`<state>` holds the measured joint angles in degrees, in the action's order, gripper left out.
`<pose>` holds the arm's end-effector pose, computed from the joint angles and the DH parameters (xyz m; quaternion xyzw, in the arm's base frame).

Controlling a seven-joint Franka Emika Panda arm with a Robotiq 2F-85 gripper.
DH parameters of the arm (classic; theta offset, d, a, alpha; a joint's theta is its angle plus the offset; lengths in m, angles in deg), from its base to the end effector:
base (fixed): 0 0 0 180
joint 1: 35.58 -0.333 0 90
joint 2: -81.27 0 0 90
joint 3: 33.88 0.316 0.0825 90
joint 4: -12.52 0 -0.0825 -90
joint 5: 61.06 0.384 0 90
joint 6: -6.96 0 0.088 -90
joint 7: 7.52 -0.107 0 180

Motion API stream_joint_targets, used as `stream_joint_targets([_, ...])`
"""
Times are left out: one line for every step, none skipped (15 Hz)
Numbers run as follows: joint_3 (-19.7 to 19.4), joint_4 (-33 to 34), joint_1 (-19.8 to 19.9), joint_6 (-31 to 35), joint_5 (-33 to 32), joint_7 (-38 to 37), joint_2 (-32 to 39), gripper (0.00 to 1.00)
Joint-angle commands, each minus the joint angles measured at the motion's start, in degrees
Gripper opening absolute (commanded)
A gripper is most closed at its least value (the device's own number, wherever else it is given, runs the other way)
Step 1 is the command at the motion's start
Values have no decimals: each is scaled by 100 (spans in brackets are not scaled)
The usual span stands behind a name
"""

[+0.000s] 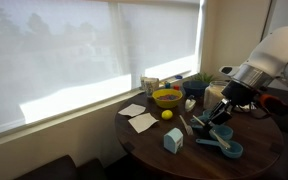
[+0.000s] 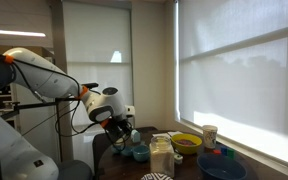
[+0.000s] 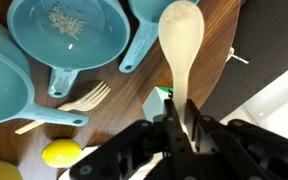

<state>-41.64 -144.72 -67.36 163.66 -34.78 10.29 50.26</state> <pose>0.3675 0.1458 0.4321 -0.9382 -0.1681 -0.2361 0.1893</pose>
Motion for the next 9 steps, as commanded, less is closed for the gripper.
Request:
stream_joint_targets([-309, 7, -225, -72, 319, 540, -44, 3])
stream_joint_targets([-394, 6, -296, -25, 405, 673, -44, 3])
stream_joint_targets([-514, 3, -423, 40, 550, 840, -48, 3])
stream_joint_targets([-625, 4, -547, 60, 693, 1002, -62, 3])
stream_joint_targets([-749, 1, -718, 80, 873, 1204, -91, 3])
stream_joint_targets([-837, 0, -839, 39, 1019, 1371, -118, 3])
stream_joint_targets([-908, 2, -941, 1, 1152, 1536, -123, 3])
stream_joint_targets([-946, 3, -972, -95, 1215, 1632, -107, 3])
stream_joint_targets([-982, 1, -1012, -117, 1304, 1736, -75, 3])
